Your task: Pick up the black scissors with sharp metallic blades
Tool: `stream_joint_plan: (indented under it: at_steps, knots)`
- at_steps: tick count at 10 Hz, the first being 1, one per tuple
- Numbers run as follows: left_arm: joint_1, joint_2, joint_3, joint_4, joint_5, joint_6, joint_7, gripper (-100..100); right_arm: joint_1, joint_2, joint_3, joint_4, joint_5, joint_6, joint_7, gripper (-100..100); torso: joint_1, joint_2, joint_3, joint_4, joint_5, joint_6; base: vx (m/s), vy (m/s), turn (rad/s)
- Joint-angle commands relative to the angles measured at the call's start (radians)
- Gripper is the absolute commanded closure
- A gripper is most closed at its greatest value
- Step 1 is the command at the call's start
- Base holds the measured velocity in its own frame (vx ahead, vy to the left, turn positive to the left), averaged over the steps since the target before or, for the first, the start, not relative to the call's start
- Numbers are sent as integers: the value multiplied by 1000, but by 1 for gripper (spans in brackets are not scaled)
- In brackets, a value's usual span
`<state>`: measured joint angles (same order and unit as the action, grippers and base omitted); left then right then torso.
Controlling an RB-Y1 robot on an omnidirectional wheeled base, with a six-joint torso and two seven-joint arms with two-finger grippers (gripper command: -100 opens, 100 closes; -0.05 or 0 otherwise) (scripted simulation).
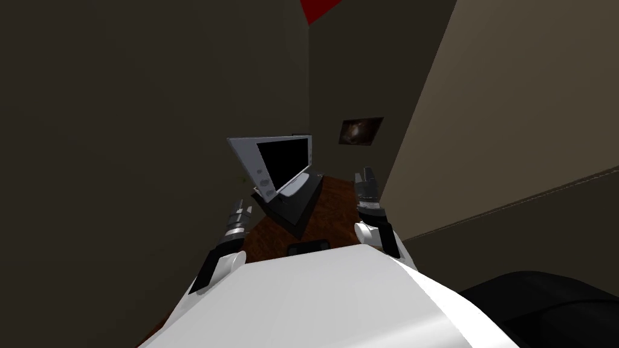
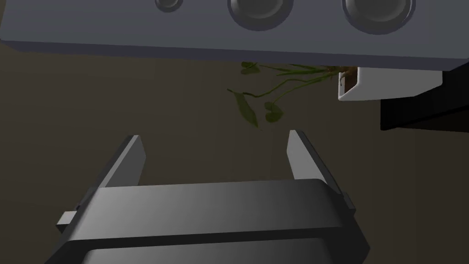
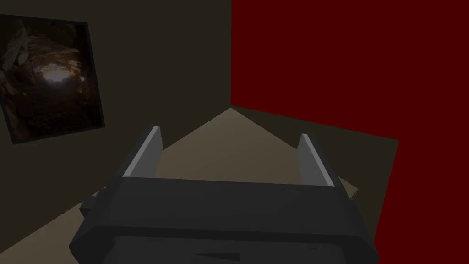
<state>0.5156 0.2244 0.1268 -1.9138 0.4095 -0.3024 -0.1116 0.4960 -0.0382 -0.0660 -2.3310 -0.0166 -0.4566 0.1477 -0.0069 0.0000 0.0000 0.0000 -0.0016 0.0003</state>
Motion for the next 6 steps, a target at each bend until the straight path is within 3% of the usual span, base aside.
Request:
stream_joint_plan:
  at_steps: [1, 2, 3, 6]
  knots:
    - [-3, 12, 12, 50, 49, 38, -42, -100, 0, 0, 0, 0, 0, 0, 0, 0, 0, 0, 0, 0, 0, 0, 24, -191, -193]
    - [-3, 12, 12, 66, 49, 38, -42, -100, 0, 0, 0, 0, 0, 0, 0, 0, -4, -1, 0, 0, -1, 0, 11, -150, -50]
    - [-3, 27, 20, 99, 82, 56, -63, -100, 0, 0, 0, 0, 0, 0, 0, 0, -3, 0, 0, 0, -1, -1, 11, -139, -151]
    - [-3, 44, 27, 171, 114, 75, -84, -100, 0, 0, 0, 0, 0, 0, 0, 0, -1, -1, -1, 0, 0, 0, 36, -104, -94]
